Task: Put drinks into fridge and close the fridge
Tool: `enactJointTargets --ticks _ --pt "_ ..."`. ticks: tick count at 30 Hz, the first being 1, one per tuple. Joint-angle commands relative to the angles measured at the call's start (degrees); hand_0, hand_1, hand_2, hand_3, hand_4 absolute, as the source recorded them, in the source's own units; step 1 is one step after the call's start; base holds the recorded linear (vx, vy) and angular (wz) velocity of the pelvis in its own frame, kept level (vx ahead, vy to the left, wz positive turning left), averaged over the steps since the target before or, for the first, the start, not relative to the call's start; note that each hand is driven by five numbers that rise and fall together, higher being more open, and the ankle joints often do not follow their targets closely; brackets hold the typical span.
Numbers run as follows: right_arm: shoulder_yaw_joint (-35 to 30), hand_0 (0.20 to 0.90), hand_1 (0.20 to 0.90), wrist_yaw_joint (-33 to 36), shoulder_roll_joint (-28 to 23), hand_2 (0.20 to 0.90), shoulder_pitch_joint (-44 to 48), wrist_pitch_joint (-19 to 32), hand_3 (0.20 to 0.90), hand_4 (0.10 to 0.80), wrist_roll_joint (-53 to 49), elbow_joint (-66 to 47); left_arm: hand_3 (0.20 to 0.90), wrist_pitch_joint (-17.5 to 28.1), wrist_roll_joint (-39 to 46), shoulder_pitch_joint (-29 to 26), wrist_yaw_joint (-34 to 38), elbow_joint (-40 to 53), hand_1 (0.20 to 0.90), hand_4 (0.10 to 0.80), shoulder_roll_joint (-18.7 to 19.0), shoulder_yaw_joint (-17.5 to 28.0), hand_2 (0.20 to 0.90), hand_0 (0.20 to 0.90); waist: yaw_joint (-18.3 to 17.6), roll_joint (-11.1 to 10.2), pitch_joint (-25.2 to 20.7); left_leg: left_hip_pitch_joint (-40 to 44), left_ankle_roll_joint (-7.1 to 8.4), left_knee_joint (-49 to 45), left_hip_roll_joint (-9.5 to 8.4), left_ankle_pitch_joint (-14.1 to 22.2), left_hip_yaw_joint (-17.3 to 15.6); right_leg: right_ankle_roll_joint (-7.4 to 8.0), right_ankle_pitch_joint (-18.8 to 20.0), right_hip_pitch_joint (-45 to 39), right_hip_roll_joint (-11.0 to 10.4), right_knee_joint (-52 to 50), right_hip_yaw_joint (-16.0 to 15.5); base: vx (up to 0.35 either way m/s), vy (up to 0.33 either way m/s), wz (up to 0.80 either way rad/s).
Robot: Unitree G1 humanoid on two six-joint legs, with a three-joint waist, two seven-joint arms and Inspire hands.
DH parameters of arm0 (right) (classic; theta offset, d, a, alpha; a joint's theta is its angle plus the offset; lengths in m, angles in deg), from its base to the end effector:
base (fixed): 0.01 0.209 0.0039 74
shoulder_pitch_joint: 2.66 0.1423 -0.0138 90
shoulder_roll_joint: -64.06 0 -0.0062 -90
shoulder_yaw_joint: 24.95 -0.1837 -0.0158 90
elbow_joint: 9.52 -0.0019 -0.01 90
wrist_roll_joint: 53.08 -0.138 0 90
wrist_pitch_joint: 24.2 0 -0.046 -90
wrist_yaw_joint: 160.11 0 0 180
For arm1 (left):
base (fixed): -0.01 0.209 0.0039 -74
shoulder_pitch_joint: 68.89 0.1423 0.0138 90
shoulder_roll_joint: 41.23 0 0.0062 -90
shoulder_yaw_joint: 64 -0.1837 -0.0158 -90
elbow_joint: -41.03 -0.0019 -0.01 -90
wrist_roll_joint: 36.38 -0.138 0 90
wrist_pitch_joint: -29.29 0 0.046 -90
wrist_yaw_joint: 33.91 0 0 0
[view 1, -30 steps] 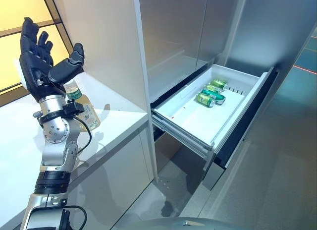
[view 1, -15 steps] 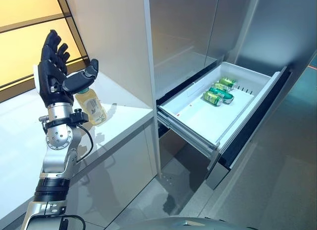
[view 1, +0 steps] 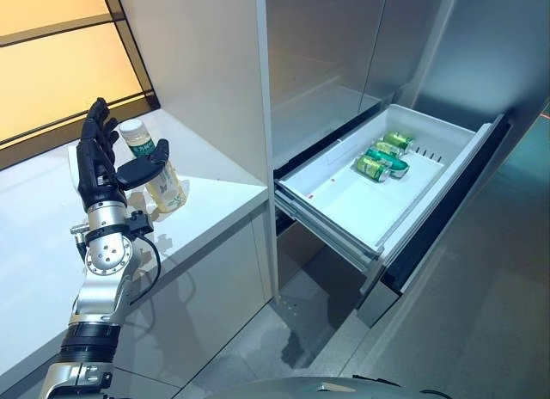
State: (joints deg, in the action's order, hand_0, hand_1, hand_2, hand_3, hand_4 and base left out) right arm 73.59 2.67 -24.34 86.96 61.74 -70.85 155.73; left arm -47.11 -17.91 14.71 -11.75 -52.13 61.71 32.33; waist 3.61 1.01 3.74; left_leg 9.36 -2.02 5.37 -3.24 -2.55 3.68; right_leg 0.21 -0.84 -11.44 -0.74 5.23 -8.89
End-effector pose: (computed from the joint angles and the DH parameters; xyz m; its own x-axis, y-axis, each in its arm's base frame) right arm 0.0510 -0.2311 -0.1188 0.2138 0.1004 -0.9717 0.0918 0.9882 0.1224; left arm 0.2209 0.2570 0.1040 0.8287 0.4143 0.3764 -0.4564 0.8894 0.0259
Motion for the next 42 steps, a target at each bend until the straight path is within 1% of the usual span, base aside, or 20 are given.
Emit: enactJointTargets --ticks 1,5,9,13,19,26,31,35,37,38,39,41,42 --pt "0.1 0.9 0.9 -2.0 -0.1 0.9 0.8 -0.5 0.9 0.8 2.3 1.0 0.9 4.6 -2.7 -4.3 0.9 2.4 0.9 0.8 1.3 1.5 0.9 0.9 0.0 0.8 -0.8 1.0 0.55 -0.4 -0.12 5.9 -2.7 1.18 -5.5 2.0 1.3 -5.4 0.2 0.0 0.0 0.0" --pt "-0.1 0.9 0.9 -2.1 -0.1 0.9 0.7 -0.7 0.9 0.8 2.5 0.8 0.9 3.3 -2.4 -4.5 0.6 1.4 0.9 0.8 1.2 0.8 0.9 0.9 -0.3 0.8 -0.9 1.2 0.55 -0.4 -0.11 6.0 -3.0 1.26 -5.5 1.9 1.3 -5.4 0.5 0.0 0.0 0.0" --pt "-0.1 0.9 0.9 -2.0 -0.2 0.9 0.8 -1.0 0.9 0.8 2.4 0.6 0.9 2.7 -0.7 -4.9 -0.5 0.5 0.9 0.8 0.9 0.1 0.9 0.9 -0.6 0.9 -0.8 1.3 0.52 -0.4 -0.08 6.0 -3.2 1.34 -5.4 1.8 1.4 -5.3 0.7 0.0 0.0 0.0" --pt "-0.2 0.9 0.9 -2.0 -0.2 0.9 0.9 -1.3 0.9 0.8 2.3 0.3 0.9 2.4 -1.0 -5.2 -0.4 -0.2 0.9 0.8 0.6 -0.6 0.9 0.9 -0.8 0.9 -0.8 1.3 0.53 -0.4 -0.06 6.0 -3.4 1.4 -5.4 1.9 1.4 -5.4 0.9 0.0 0.0 0.0" --pt "-0.2 0.9 0.9 -1.9 -0.2 0.9 0.5 -1.6 0.9 0.8 2.4 0.0 0.9 1.2 -3.8 -5.9 1.4 -2.5 0.9 0.8 0.7 -1.7 0.9 0.9 -1.4 1.0 -0.7 1.6 0.5 -0.4 -0.05 6.1 -3.8 1.52 -5.3 1.8 1.5 -5.4 1.3 0.0 0.0 0.0" --pt "-0.2 0.9 0.9 -1.8 -0.1 0.9 0.2 -1.8 0.9 0.8 2.5 -0.4 0.9 0.7 -3.9 -6.3 2.6 -5.0 0.9 0.8 1.2 -2.1 0.9 0.9 -1.9 1.1 -0.7 1.8 0.47 -0.4 -0.05 6.2 -4.2 1.59 -5.3 1.7 1.6 -5.3 1.7 0.0 0.0 0.0" --pt "-0.2 0.9 0.9 -1.6 0.0 0.9 0.1 -1.8 0.9 0.8 2.5 -0.4 0.9 2.2 -1.7 -6.5 2.6 -5.8 0.9 0.8 1.1 -1.8 0.9 0.9 -2.0 1.1 -0.6 1.8 0.45 -0.4 -0.06 6.2 -4.2 1.64 -5.3 1.7 1.6 -5.4 1.9 0.0 0.0 0.0" --pt "-0.1 0.9 0.9 -1.7 0.0 0.9 0.0 -1.8 0.9 0.8 2.6 -0.6 0.9 5.2 2.1 -6.5 1.8 -4.7 0.9 0.8 0.0 -1.1 0.9 0.9 -2.0 1.0 -0.7 1.8 0.5 -0.4 -0.03 6.2 -4.1 1.61 -5.3 1.7 1.6 -5.4 2.0 0.0 0.0 0.0" --pt "-0.1 0.9 0.9 -1.6 0.1 0.9 0.0 -1.9 0.9 0.8 2.6 -0.7 0.9 6.1 2.4 -6.4 1.8 -4.0 0.9 0.8 -0.8 -1.0 0.9 0.9 -2.0 1.0 -0.6 1.8 0.56 -0.4 0.0 6.2 -4.2 1.59 -5.4 1.7 1.6 -5.4 2.0 0.0 0.0 0.0" --pt "-0.2 0.9 0.9 -1.6 0.1 0.9 0.1 -1.9 0.9 0.8 2.7 -0.7 0.826 6.6 2.7 -6.4 1.8 -3.8 0.836 0.726 -1.0 -1.1 0.836 0.836 -2.0 1.0 -0.6 1.8 0.55 -0.4 -0.04 6.2 -4.1 1.57 -5.3 1.7 1.6 -5.4 2.0 0.0 0.0 0.0" --pt "-0.1 0.9 0.9 -1.6 0.1 0.9 0.1 -1.8 0.9 0.8 2.6 -0.6 0.82 7.5 3.2 -6.5 1.9 -3.6 0.832 0.72 -1.2 -1.1 0.832 0.832 -2.0 1.0 -0.6 1.7 0.54 -0.4 -0.06 6.2 -4.1 1.56 -5.3 1.7 1.6 -5.4 2.0 0.0 0.0 0.0" --pt "0.0 0.9 0.9 -1.7 0.1 0.9 0.1 -1.6 0.9 0.8 2.6 -0.5 0.9 8.6 3.6 -6.7 1.9 -3.2 0.9 0.8 -1.4 -0.9 0.9 0.9 -2.0 0.9 -0.5 1.8 0.54 -0.4 -0.03 6.2 -4.1 1.55 -5.3 1.8 1.6 -5.4 2.0 0.0 0.0 0.0" --pt "0.0 0.9 0.9 -1.7 0.2 0.9 0.1 -1.7 0.9 0.8 2.7 -0.5 0.9 9.0 3.6 -6.7 2.0 -2.7 0.9 0.8 -1.6 -0.6 0.9 0.9 -2.0 0.9 -0.6 1.7 0.58 -0.4 -0.02 6.1 -4.1 1.54 -5.3 1.8 1.6 -5.5 2.0 0.0 0.0 0.0"
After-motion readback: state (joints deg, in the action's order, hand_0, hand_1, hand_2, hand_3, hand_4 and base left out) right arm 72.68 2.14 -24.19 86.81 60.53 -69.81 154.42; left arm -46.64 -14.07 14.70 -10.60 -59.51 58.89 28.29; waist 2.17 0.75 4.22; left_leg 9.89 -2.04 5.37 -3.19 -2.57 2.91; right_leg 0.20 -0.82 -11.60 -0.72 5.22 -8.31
